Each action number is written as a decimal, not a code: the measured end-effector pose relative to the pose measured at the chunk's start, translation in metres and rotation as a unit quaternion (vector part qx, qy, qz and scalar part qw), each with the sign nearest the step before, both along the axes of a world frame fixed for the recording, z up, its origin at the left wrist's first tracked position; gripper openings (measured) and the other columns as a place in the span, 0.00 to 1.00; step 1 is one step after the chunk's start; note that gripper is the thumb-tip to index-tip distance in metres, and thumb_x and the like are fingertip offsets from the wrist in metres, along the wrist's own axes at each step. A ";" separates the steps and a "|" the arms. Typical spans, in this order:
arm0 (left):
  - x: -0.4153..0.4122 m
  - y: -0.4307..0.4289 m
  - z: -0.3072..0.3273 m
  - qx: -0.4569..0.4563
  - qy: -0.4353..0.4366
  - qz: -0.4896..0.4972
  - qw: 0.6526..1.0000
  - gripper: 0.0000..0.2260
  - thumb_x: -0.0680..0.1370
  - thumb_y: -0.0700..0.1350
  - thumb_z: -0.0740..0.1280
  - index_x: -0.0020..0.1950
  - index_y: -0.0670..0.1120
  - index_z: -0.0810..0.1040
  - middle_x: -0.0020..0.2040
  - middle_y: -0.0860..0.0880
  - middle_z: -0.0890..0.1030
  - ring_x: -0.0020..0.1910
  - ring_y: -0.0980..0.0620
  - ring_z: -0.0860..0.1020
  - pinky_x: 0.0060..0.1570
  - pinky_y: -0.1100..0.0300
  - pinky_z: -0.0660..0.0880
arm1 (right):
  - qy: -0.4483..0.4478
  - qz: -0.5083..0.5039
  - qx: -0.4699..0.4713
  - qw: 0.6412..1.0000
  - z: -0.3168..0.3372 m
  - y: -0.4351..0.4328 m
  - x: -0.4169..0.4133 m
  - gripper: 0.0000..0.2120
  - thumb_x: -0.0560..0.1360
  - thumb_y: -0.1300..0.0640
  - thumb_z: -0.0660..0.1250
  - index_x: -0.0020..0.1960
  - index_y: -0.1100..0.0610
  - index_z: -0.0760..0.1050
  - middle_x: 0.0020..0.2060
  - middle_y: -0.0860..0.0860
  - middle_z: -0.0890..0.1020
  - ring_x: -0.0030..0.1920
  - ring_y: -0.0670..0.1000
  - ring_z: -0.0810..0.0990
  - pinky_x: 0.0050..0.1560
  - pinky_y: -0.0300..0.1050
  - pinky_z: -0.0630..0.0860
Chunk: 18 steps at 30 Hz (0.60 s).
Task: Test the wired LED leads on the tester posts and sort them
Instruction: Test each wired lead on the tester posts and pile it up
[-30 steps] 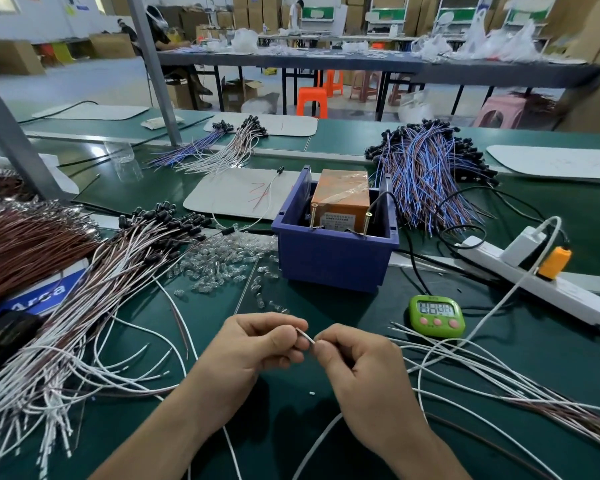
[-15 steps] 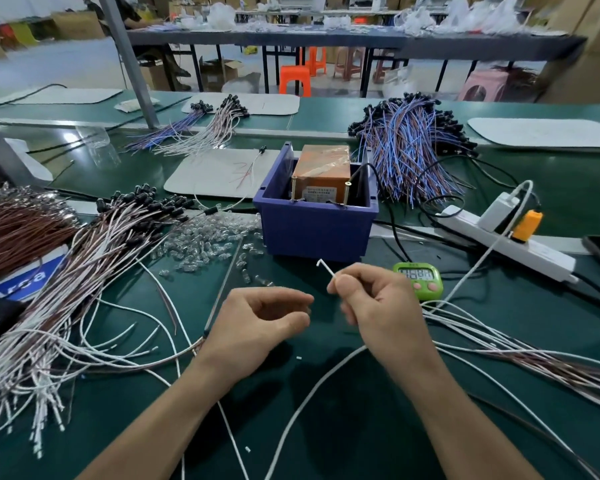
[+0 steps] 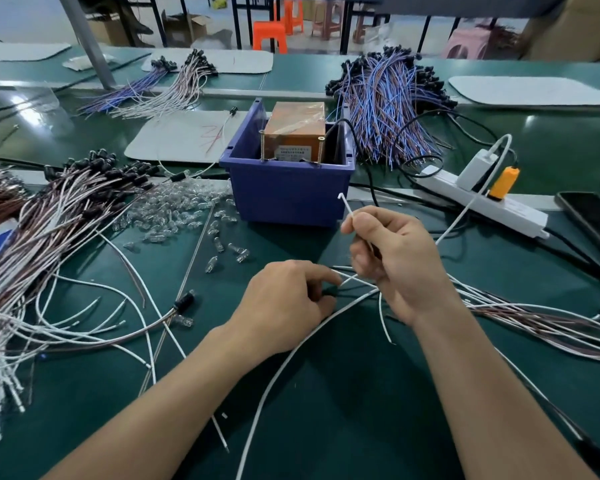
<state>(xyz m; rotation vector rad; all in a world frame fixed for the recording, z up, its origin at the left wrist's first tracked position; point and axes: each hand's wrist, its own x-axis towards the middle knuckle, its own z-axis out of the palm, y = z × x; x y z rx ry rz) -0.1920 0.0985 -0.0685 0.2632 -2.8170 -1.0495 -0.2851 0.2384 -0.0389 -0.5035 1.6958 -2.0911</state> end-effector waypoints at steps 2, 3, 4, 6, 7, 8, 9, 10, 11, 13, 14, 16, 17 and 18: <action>0.001 0.002 -0.006 0.005 0.031 0.033 0.999 0.05 0.73 0.49 0.76 0.46 0.58 0.83 0.34 0.58 0.78 0.37 0.58 0.76 0.38 0.63 0.71 | -0.022 0.018 -0.005 1.000 0.000 0.003 -0.002 0.17 0.83 0.61 0.63 0.38 0.54 0.82 0.24 0.52 0.72 0.24 0.47 0.66 0.28 0.42 0.59; 0.001 0.002 -0.008 0.015 0.052 0.056 0.997 0.06 0.73 0.49 0.76 0.45 0.58 0.80 0.35 0.59 0.79 0.37 0.58 0.76 0.38 0.64 0.70 | -0.030 0.030 -0.006 0.999 0.000 0.005 -0.003 0.16 0.83 0.61 0.63 0.38 0.56 0.82 0.24 0.52 0.71 0.23 0.47 0.66 0.27 0.40 0.59; 0.002 0.001 -0.009 0.026 0.071 0.073 0.995 0.10 0.72 0.50 0.76 0.47 0.59 0.77 0.37 0.60 0.79 0.37 0.59 0.77 0.37 0.65 0.70 | -0.037 0.044 -0.007 0.998 0.000 0.007 -0.004 0.16 0.83 0.61 0.62 0.39 0.57 0.81 0.24 0.52 0.71 0.23 0.46 0.66 0.26 0.40 0.58; 0.003 0.001 -0.011 0.022 0.080 0.071 0.994 0.18 0.72 0.51 0.76 0.57 0.63 0.72 0.38 0.59 0.79 0.37 0.59 0.77 0.40 0.65 0.72 | -0.046 0.073 -0.006 0.996 0.001 0.009 -0.004 0.14 0.83 0.61 0.62 0.40 0.58 0.80 0.23 0.52 0.70 0.22 0.46 0.64 0.27 0.41 0.56; 0.002 0.001 -0.011 0.003 0.071 0.061 0.996 0.21 0.73 0.52 0.76 0.61 0.65 0.71 0.36 0.59 0.78 0.37 0.59 0.77 0.41 0.62 0.74 | -0.049 0.086 -0.008 0.995 0.001 0.009 -0.004 0.14 0.83 0.61 0.62 0.41 0.59 0.80 0.23 0.52 0.70 0.22 0.46 0.63 0.27 0.42 0.55; 0.001 0.001 -0.011 -0.018 0.061 0.055 0.996 0.19 0.74 0.52 0.75 0.61 0.65 0.73 0.36 0.59 0.78 0.36 0.58 0.76 0.43 0.58 0.75 | -0.053 0.097 -0.011 0.994 0.001 0.010 -0.003 0.14 0.83 0.61 0.61 0.41 0.59 0.80 0.23 0.52 0.70 0.22 0.46 0.62 0.27 0.42 0.55; -0.001 0.001 -0.011 -0.029 0.059 0.055 0.996 0.13 0.76 0.53 0.74 0.58 0.64 0.77 0.35 0.59 0.78 0.36 0.58 0.76 0.44 0.55 0.76 | -0.057 0.104 -0.014 0.993 0.001 0.010 -0.003 0.14 0.83 0.61 0.61 0.41 0.59 0.80 0.23 0.52 0.70 0.22 0.46 0.61 0.27 0.42 0.55; -0.002 0.001 -0.011 -0.026 0.064 0.058 0.996 0.07 0.76 0.53 0.73 0.53 0.61 0.80 0.35 0.60 0.79 0.36 0.58 0.76 0.44 0.54 0.76 | -0.059 0.106 -0.014 0.992 0.001 0.009 -0.003 0.14 0.83 0.61 0.61 0.41 0.59 0.80 0.23 0.53 0.69 0.22 0.46 0.61 0.28 0.42 0.54; -0.001 0.001 -0.011 -0.007 0.075 0.060 0.995 0.03 0.77 0.52 0.73 0.48 0.59 0.81 0.34 0.60 0.79 0.36 0.57 0.76 0.42 0.55 0.76 | -0.058 0.105 -0.011 0.993 0.001 0.010 -0.003 0.13 0.83 0.60 0.62 0.42 0.59 0.79 0.23 0.53 0.70 0.22 0.46 0.62 0.28 0.43 0.54; 0.001 0.000 -0.012 0.044 0.101 0.058 0.992 0.03 0.77 0.49 0.73 0.44 0.57 0.82 0.33 0.61 0.78 0.34 0.58 0.75 0.38 0.64 0.72 | -0.040 0.089 0.006 0.995 -0.001 0.009 -0.003 0.12 0.83 0.60 0.63 0.42 0.59 0.80 0.24 0.54 0.71 0.23 0.46 0.63 0.29 0.44 0.55; 0.003 -0.001 -0.012 0.067 0.114 0.058 0.990 0.05 0.77 0.47 0.73 0.43 0.56 0.82 0.33 0.61 0.78 0.33 0.59 0.75 0.37 0.69 0.69 | -0.021 0.069 0.023 0.997 -0.002 0.007 -0.002 0.12 0.82 0.60 0.64 0.41 0.58 0.80 0.25 0.54 0.73 0.23 0.47 0.65 0.29 0.44 0.55; 0.005 -0.003 -0.010 0.092 0.144 0.069 0.983 0.06 0.76 0.45 0.73 0.42 0.56 0.84 0.33 0.62 0.79 0.33 0.62 0.76 0.37 0.74 0.67 | 0.042 0.011 0.063 0.997 -0.005 0.004 0.000 0.10 0.77 0.59 0.68 0.38 0.55 0.81 0.28 0.55 0.77 0.27 0.48 0.68 0.29 0.40 0.62; 0.006 -0.004 -0.008 0.102 0.160 0.081 0.978 0.06 0.76 0.45 0.73 0.41 0.56 0.84 0.34 0.63 0.81 0.33 0.62 0.77 0.37 0.75 0.67 | 0.082 -0.017 0.087 0.993 -0.007 0.002 0.000 0.08 0.75 0.59 0.69 0.37 0.55 0.81 0.29 0.55 0.79 0.29 0.48 0.71 0.31 0.39 0.67; 0.007 -0.006 -0.007 0.118 0.176 0.092 0.973 0.05 0.75 0.45 0.73 0.41 0.56 0.85 0.35 0.62 0.82 0.34 0.62 0.78 0.37 0.75 0.68 | 0.124 -0.037 0.115 0.985 -0.008 0.000 0.002 0.06 0.74 0.59 0.70 0.38 0.55 0.81 0.31 0.55 0.81 0.31 0.47 0.74 0.34 0.40 0.71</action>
